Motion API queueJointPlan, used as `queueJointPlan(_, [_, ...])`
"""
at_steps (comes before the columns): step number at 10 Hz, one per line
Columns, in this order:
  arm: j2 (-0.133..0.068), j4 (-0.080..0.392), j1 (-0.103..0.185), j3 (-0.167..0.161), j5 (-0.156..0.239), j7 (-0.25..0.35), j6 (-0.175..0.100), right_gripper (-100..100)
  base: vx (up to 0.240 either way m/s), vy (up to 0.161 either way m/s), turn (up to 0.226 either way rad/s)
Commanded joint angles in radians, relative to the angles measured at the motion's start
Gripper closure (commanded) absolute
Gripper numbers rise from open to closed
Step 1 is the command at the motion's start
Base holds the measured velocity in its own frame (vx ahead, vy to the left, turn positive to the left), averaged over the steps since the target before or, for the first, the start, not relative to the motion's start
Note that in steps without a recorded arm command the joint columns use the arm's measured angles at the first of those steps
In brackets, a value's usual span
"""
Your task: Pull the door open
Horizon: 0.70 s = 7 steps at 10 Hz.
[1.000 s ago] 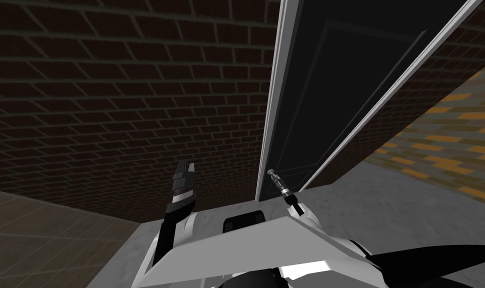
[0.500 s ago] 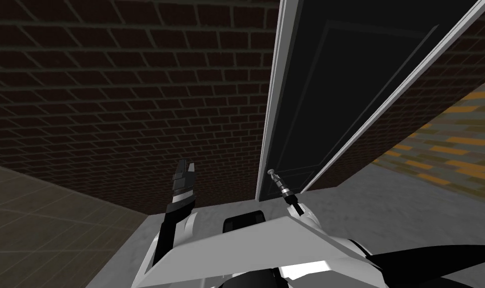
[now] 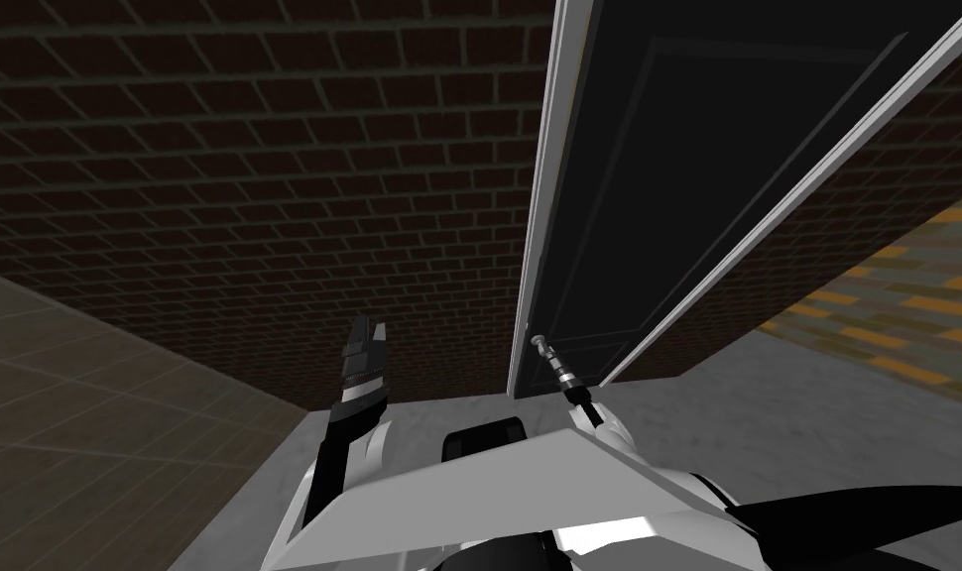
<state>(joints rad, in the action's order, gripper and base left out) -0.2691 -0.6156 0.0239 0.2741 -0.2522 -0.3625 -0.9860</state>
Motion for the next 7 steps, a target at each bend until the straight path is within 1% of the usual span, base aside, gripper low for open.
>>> queueJointPlan(1, [0.007, -0.006, -0.003, -0.008, 0.007, 0.028, 0.003, 100, -0.039, -0.025, 0.05])
queueJointPlan(2, [0.007, -0.008, -0.004, -0.014, 0.027, 0.069, 0.007, 100, -0.039, -0.024, 0.089])
queueJointPlan(3, [0.006, -0.01, -0.004, -0.019, 0.047, 0.093, 0.011, 100, -0.055, -0.042, 0.14])
queueJointPlan(4, [0.006, -0.01, -0.004, -0.019, 0.047, 0.11, 0.011, 100, -0.05, -0.035, 0.076])
queueJointPlan(5, [0.006, -0.011, -0.005, -0.025, 0.067, 0.144, 0.014, 100, -0.059, -0.027, 0.091])
queueJointPlan(6, [0.006, -0.011, -0.005, -0.025, 0.067, 0.152, 0.014, 100, -0.048, -0.025, 0.046])
queueJointPlan(7, [0.005, -0.013, -0.005, -0.03, 0.086, 0.189, 0.018, 100, -0.052, -0.023, 0.072])
